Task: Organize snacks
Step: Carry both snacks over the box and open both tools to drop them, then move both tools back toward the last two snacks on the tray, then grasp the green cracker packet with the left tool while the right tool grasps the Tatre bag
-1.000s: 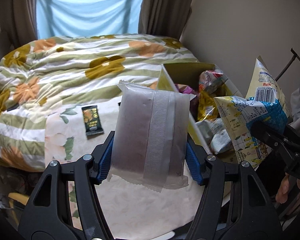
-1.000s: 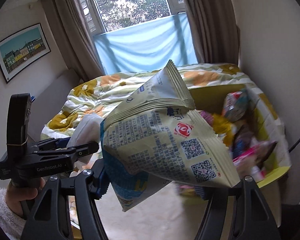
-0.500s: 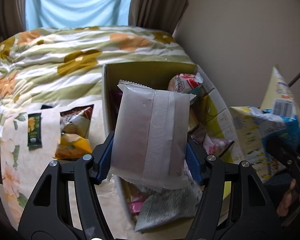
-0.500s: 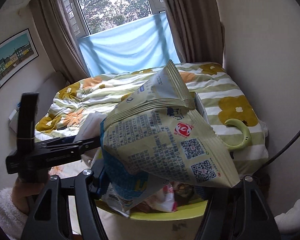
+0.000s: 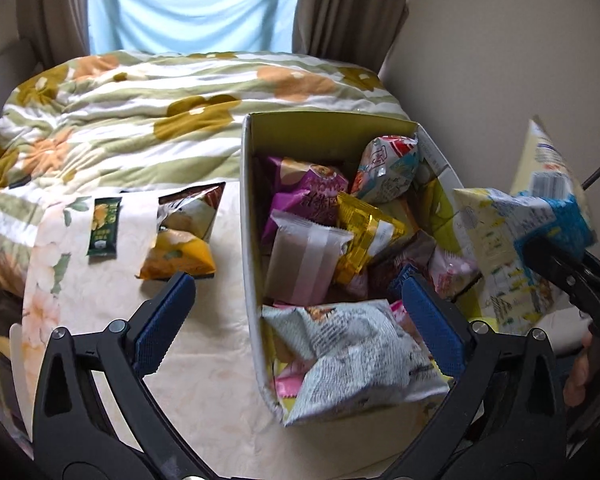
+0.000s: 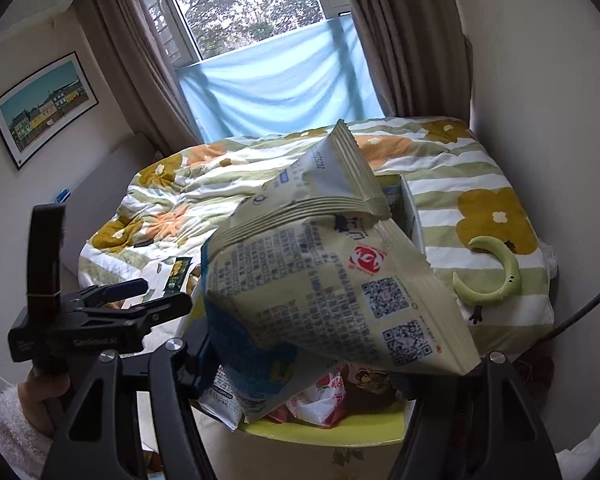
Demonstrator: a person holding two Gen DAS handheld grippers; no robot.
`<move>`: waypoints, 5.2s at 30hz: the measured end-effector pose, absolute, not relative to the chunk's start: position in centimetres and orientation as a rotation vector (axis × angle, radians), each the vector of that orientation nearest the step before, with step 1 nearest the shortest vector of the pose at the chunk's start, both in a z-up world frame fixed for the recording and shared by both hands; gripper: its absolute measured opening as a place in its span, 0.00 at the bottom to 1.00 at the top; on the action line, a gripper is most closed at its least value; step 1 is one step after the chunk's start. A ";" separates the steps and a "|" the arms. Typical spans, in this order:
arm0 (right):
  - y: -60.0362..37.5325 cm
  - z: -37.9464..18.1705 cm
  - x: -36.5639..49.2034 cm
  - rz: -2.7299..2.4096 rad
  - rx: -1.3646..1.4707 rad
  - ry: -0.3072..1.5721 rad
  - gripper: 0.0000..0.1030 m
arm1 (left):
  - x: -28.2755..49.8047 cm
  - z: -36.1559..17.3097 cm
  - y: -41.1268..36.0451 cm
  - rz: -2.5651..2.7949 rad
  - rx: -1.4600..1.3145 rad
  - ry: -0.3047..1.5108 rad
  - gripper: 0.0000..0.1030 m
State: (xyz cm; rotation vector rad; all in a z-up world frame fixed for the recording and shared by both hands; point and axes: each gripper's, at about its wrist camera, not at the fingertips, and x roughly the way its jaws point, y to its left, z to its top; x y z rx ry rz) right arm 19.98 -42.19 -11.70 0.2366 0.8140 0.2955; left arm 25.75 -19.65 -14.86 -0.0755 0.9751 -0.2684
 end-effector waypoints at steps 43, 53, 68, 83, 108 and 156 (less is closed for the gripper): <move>-39.0 -11.6 20.4 0.295 0.150 0.860 0.96 | 21.3 -12.4 -16.0 -0.149 -0.011 0.939 0.99; -35.8 -8.6 17.6 0.212 0.139 0.769 0.96 | 18.9 -10.6 -11.2 -0.107 0.064 0.881 0.99; -24.4 -9.7 16.4 0.131 0.170 0.788 0.96 | 19.7 -13.5 2.1 -0.106 -0.030 0.940 0.99; -13.9 -13.6 22.6 0.106 0.209 0.863 0.96 | 28.8 -18.9 10.9 -0.156 -0.091 1.019 0.99; -12.7 -25.4 37.2 0.073 0.164 1.132 0.95 | 42.3 -31.7 4.8 -0.171 -0.070 1.182 0.90; -12.9 -25.5 37.2 0.174 0.177 1.151 0.51 | 39.7 -26.2 6.5 -0.290 -0.055 1.140 0.40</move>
